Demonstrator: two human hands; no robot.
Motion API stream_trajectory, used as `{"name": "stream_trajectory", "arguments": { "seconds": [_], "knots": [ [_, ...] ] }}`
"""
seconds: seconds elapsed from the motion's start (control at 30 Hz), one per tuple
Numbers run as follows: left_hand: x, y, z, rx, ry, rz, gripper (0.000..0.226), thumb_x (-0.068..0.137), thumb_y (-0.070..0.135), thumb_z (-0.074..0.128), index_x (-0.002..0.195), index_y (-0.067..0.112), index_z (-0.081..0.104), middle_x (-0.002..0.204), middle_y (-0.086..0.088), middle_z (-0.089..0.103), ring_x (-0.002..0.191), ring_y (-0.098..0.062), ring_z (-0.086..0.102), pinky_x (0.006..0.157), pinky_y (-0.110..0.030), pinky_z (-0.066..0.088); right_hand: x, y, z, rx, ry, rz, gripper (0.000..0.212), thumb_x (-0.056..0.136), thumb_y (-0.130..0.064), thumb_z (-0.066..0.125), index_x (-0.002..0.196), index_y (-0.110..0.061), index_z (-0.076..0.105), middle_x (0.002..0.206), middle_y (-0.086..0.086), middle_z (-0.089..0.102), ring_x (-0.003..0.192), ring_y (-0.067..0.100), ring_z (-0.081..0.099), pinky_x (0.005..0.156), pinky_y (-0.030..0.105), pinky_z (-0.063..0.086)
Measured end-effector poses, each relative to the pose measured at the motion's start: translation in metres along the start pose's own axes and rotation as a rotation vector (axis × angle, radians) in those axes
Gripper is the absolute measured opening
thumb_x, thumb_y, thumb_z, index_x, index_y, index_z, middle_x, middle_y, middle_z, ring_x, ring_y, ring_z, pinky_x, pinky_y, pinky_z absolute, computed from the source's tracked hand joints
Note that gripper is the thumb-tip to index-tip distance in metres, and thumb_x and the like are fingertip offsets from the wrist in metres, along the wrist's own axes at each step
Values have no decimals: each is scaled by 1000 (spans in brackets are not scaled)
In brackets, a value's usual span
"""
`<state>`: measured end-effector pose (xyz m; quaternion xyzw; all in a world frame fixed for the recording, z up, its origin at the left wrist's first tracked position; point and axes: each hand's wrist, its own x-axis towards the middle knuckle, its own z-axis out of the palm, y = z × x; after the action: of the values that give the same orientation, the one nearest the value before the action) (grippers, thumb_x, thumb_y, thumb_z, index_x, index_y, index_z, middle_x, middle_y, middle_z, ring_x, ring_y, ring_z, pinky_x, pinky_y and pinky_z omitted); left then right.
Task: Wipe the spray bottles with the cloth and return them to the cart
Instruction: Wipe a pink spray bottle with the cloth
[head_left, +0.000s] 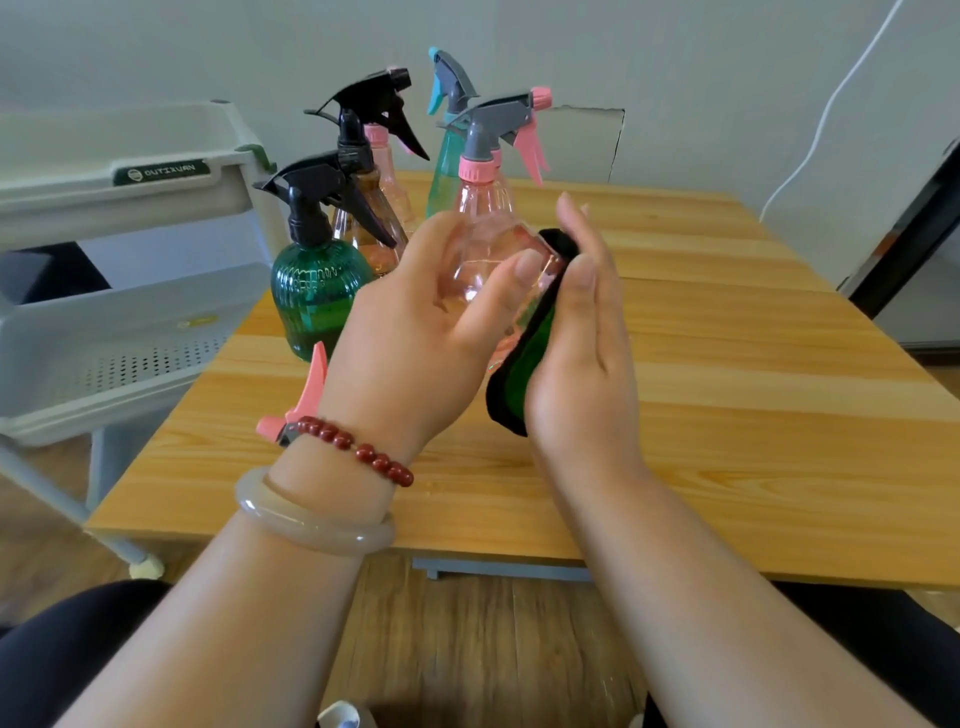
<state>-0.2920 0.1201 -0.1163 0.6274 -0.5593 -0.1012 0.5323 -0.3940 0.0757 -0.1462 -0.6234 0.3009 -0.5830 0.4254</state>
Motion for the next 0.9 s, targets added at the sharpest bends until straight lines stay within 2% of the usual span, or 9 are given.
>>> {"name": "stream_trajectory", "arguments": {
  "seconds": [0.1,0.17,0.23,0.33,0.43,0.53,0.67,0.83,0.9],
  "knots": [
    [-1,1,-1,-1,-35,65,48,83,74,45,119,43,49,78,28,64,62,-3,64,57,-18,53,9,-10,-4,392,44,328,41,99,-53,41,123,-32,66,124,0,68,118,18,63,106,46,46],
    [-2,0,0,-7,-67,88,51,83,72,41,122,39,49,72,21,67,59,-7,64,48,-17,47,12,-15,-9,574,53,597,41,99,-50,48,104,-19,74,99,5,75,94,23,72,90,41,56],
    [-1,-2,2,18,-82,125,52,84,72,36,124,41,45,79,9,69,68,-9,65,54,-22,50,12,-18,-12,622,26,639,44,98,-49,49,100,-13,75,99,11,75,94,28,72,87,40,56],
    [-1,-4,5,147,-25,211,57,90,67,32,137,37,43,115,10,52,82,2,55,68,-4,44,11,-20,-9,675,78,602,51,100,-50,43,114,-9,70,112,17,71,105,31,69,95,45,52],
    [-3,1,11,189,0,229,52,95,57,30,138,35,47,123,7,49,89,6,49,71,3,37,6,-19,-5,623,84,580,52,100,-52,41,122,-11,66,113,17,71,105,31,69,96,46,53],
    [-2,3,12,131,53,211,52,94,58,33,136,32,48,124,10,59,104,3,54,80,-5,41,-3,-20,3,471,83,382,42,101,-50,40,124,-23,63,115,8,71,109,23,68,100,46,51],
    [1,2,3,-50,163,224,29,96,48,43,119,33,54,102,15,66,88,-4,65,75,-24,52,-13,-11,12,178,-7,-86,31,102,-38,34,129,-35,49,138,3,56,132,18,50,111,47,39],
    [0,-2,1,-16,105,303,40,97,41,45,126,17,59,106,7,68,98,-12,64,82,-32,54,1,-21,-1,575,44,580,36,99,-45,50,113,-20,71,99,3,75,100,22,70,89,38,56],
    [0,-2,1,-9,75,298,42,96,43,43,126,19,59,103,8,67,95,-10,64,79,-29,53,4,-24,-2,629,26,602,35,99,-40,51,109,-13,72,92,7,74,94,25,70,83,38,56]
  ]
}}
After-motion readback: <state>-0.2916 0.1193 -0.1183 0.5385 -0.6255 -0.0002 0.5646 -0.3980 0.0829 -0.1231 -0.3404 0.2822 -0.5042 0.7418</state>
